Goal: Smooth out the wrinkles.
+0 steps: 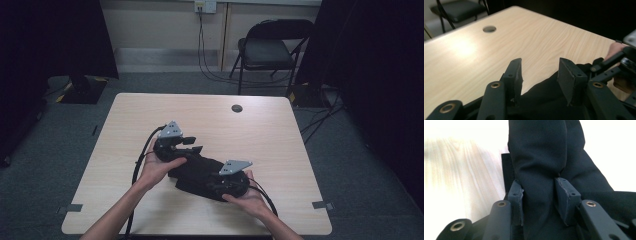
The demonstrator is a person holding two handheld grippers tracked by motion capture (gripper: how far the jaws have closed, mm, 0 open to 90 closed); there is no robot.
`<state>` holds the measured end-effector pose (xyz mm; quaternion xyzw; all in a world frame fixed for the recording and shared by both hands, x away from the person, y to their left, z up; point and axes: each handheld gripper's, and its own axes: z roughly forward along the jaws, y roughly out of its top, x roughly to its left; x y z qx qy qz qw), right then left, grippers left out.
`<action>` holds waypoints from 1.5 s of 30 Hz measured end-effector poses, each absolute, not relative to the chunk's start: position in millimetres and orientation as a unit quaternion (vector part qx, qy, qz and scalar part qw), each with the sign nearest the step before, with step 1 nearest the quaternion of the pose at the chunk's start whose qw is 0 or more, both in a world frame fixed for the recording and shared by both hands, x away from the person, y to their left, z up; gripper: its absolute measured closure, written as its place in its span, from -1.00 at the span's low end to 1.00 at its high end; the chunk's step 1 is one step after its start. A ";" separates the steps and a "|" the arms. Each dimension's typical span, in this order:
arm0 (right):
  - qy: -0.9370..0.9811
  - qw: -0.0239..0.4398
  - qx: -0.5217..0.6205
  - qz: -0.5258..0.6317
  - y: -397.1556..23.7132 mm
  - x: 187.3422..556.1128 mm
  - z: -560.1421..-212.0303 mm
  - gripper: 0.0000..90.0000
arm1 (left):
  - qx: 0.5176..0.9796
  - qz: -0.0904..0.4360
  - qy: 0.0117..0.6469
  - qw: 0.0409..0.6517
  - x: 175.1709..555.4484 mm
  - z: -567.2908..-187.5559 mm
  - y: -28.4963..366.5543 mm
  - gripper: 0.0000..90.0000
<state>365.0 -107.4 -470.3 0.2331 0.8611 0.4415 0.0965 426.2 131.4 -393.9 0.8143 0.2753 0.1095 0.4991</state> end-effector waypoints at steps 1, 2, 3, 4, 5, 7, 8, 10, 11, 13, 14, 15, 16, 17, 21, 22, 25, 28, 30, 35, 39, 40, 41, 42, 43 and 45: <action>0.861 0.096 0.232 0.441 -107.4 364.4 -469.9 0.34 | 0.818 0.104 0.281 0.490 431.8 -398.1 128.0 0.18; 0.861 0.096 0.232 0.441 -107.4 364.4 -469.9 0.34 | 0.818 0.104 0.281 0.490 431.8 -398.1 128.0 0.16; 0.861 0.093 0.232 0.444 -107.8 363.8 -469.4 0.32 | 0.821 0.107 0.285 0.483 433.5 -401.7 126.5 0.16; 0.861 0.091 0.230 0.444 -108.0 363.5 -469.1 0.32 | 0.827 0.108 0.289 0.470 435.3 -408.1 123.9 0.15; 0.863 0.087 0.228 0.443 -108.3 363.2 -468.6 0.32 | 0.836 0.100 0.287 0.457 436.2 -416.3 121.7 0.13; 0.862 0.084 0.227 0.445 -109.2 362.5 -467.0 0.30 | 0.841 0.079 0.286 0.453 432.5 -428.3 119.3 0.13; 0.862 0.080 0.227 0.447 -110.0 362.0 -465.9 0.29 | 0.847 0.076 0.279 0.447 430.4 -431.9 118.2 0.13; 0.861 0.073 0.229 0.448 -110.5 361.8 -464.7 0.24 | 0.860 0.075 0.266 0.430 423.5 -439.7 116.2 0.12; 0.862 0.069 0.229 0.447 -110.3 362.3 -464.2 0.23 | 0.864 0.077 0.259 0.425 420.3 -441.7 116.1 0.10; 0.863 0.060 0.231 0.446 -109.7 363.6 -462.9 0.17 | 0.869 0.087 0.250 0.418 413.8 -444.4 116.8 0.06; 0.862 0.055 0.231 0.447 -109.4 364.3 -461.3 0.15 | 0.870 0.088 0.249 0.417 412.4 -445.2 117.7 0.05; 0.863 0.057 0.230 0.447 -109.2 364.8 -459.9 0.14 | 0.871 0.089 0.248 0.414 410.7 -446.6 118.9 0.05; 0.864 0.054 0.229 0.446 -109.2 365.7 -457.5 0.10 | 0.872 0.090 0.248 0.412 408.5 -448.4 119.8 0.04; 0.862 0.052 0.229 0.449 -109.6 367.1 -454.4 0.09 | 0.874 0.092 0.244 0.410 406.0 -450.2 121.4 0.03; 0.847 0.067 0.242 0.469 -114.0 374.4 -438.2 -0.01 | 0.873 0.090 0.238 0.416 399.9 -452.3 123.5 -0.02; 0.841 0.072 0.247 0.476 -116.7 380.3 -431.8 -0.01 | 0.874 0.089 0.237 0.414 399.1 -452.1 123.6 -0.03; 0.831 0.082 0.269 0.480 -122.3 394.0 -422.4 0.02 | 0.872 0.085 0.235 0.420 397.5 -454.1 124.9 -0.06; 0.828 0.095 0.294 0.469 -129.7 406.2 -417.8 0.12 | 0.872 0.086 0.234 0.422 396.1 -456.1 125.4 -0.06; 0.825 0.090 0.301 0.471 -134.4 409.2 -415.9 0.16 | 0.871 0.086 0.234 0.422 395.4 -457.1 125.7 -0.06; 0.830 0.071 0.318 0.452 -138.0 395.5 -437.4 0.19 | 0.869 0.085 0.240 0.424 393.3 -458.4 127.1 -0.07; 0.855 0.068 0.305 0.414 -136.3 367.9 -454.6 0.07 | 0.870 0.079 0.241 0.423 392.4 -456.3 130.1 -0.07; 0.859 0.070 0.301 0.409 -137.8 361.1 -456.3 0.06 | 0.871 0.078 0.239 0.421 391.4 -454.9 131.9 -0.07; 0.861 0.076 0.300 0.404 -139.9 354.5 -457.3 0.04 | 0.872 0.077 0.237 0.422 390.2 -453.5 134.3 -0.08; 0.861 0.078 0.302 0.401 -142.8 349.1 -458.4 0.00 | 0.871 0.077 0.238 0.422 388.8 -452.6 137.0 -0.08; 0.861 0.078 0.307 0.399 -145.9 345.2 -459.5 -0.04 | 0.870 0.077 0.240 0.424 387.0 -452.3 139.5 -0.08; 0.858 0.079 0.315 0.398 -152.3 339.5 -462.2 -0.07 | 0.869 0.076 0.239 0.427 383.4 -452.5 144.3 -0.08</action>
